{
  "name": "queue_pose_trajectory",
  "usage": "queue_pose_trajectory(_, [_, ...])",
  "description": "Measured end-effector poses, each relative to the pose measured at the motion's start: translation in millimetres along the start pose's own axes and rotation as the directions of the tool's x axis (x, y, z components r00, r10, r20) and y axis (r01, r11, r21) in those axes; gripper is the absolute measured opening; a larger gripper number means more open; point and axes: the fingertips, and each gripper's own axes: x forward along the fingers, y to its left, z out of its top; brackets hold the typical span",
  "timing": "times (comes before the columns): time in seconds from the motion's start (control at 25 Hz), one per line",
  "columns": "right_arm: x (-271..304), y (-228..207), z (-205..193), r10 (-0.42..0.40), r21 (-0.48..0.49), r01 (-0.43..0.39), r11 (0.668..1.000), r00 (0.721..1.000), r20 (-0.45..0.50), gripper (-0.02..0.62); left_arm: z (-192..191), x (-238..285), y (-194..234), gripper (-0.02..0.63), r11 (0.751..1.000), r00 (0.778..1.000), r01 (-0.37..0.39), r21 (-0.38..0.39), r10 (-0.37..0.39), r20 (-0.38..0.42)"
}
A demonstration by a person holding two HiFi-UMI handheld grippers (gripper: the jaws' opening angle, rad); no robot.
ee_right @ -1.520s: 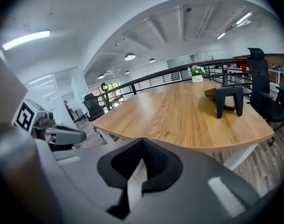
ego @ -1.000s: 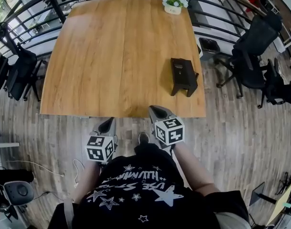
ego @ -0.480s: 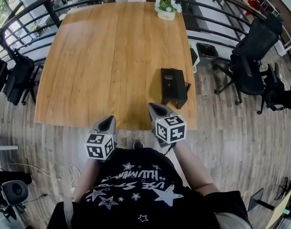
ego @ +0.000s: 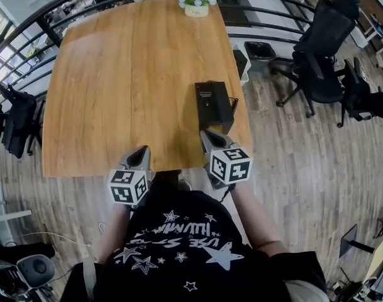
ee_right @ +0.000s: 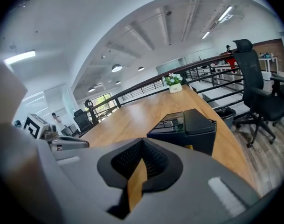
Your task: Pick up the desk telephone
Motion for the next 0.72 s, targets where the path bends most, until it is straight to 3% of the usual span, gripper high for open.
queue_pose_trajectory(0.28, [-24.7, -54.6, 24.5, -0.132, 0.022, 0.131, 0.991, 0.989, 0.064, 0.003, 17.6, 30.0, -11.2, 0.000, 0.997, 0.997, 0.071, 0.028, -0.071, -0.008])
queue_pose_trajectory(0.48, [-28.5, -95.0, 40.0, -0.201, 0.120, 0.193, 0.974, 0.978, 0.055, 0.003, 38.4, 54.4, -6.7, 0.000, 0.995, 0.995, 0.096, 0.025, -0.096, -0.001])
queue_pose_trajectory(0.56, [-25.2, -107.6, 43.1, -0.194, 0.175, 0.186, 0.967, 0.981, 0.029, 0.008, 47.7, 63.8, -5.6, 0.000, 0.994, 0.994, 0.106, 0.027, -0.106, 0.000])
queue_pose_trajectory(0.72, [-10.1, -116.3, 48.4, -0.082, 0.335, 0.082, 0.939, 0.997, -0.013, 0.107, 61.7, 79.8, -0.1, 0.000, 0.992, 0.993, 0.120, 0.027, -0.120, 0.000])
